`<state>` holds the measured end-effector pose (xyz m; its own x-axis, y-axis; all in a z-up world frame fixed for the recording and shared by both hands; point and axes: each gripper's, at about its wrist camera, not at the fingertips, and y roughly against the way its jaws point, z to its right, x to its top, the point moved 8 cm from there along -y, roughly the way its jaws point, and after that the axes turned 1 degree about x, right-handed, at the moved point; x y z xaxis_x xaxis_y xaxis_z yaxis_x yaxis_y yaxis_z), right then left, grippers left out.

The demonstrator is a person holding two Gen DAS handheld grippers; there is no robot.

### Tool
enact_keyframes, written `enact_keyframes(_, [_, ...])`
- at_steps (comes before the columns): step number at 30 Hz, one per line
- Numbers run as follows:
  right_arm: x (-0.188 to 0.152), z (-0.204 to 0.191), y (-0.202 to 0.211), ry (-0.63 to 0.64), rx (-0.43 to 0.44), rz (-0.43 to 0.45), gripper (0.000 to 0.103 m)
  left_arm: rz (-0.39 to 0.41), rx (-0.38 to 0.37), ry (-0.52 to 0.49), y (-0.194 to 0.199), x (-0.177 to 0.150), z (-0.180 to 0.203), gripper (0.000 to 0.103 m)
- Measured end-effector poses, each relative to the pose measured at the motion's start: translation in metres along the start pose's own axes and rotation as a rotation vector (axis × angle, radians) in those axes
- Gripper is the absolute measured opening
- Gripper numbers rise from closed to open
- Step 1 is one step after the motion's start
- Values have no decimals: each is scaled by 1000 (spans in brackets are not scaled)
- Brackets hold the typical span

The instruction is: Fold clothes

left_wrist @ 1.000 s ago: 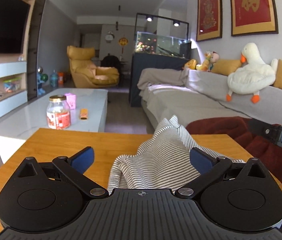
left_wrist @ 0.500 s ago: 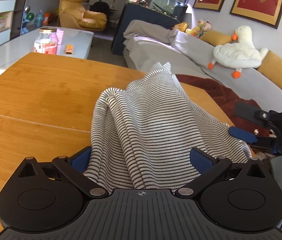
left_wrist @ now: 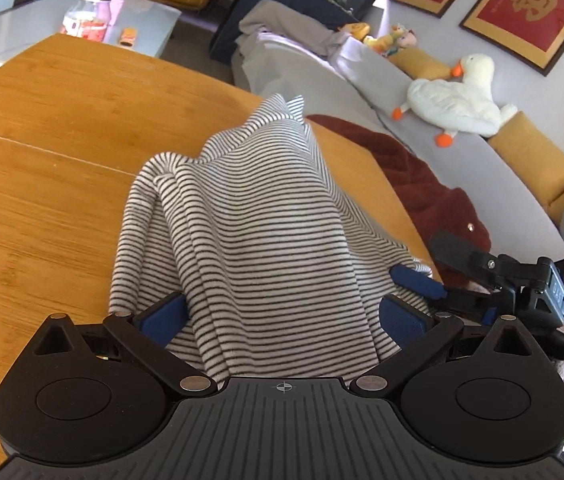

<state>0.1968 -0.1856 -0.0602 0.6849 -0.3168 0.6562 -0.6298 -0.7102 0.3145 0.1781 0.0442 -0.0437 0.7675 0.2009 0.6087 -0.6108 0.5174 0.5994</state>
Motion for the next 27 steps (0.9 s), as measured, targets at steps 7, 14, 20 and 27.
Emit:
enact_keyframes(7, [2,1,-3,-1,-69,20,103,12,-144,89,-18,24,12,43])
enact_keyframes(14, [-1,-12,-20,164,-213,-12,103,335,-89,174,50,118,-47,32])
enact_keyframes(20, [-9,-40,-44,401,-337,-102,103,216,-23,285,52,134,-127,47])
enact_keyframes(27, [6,-91,-76,686,-507,-63,82,160,12,172,63,105,-136,95])
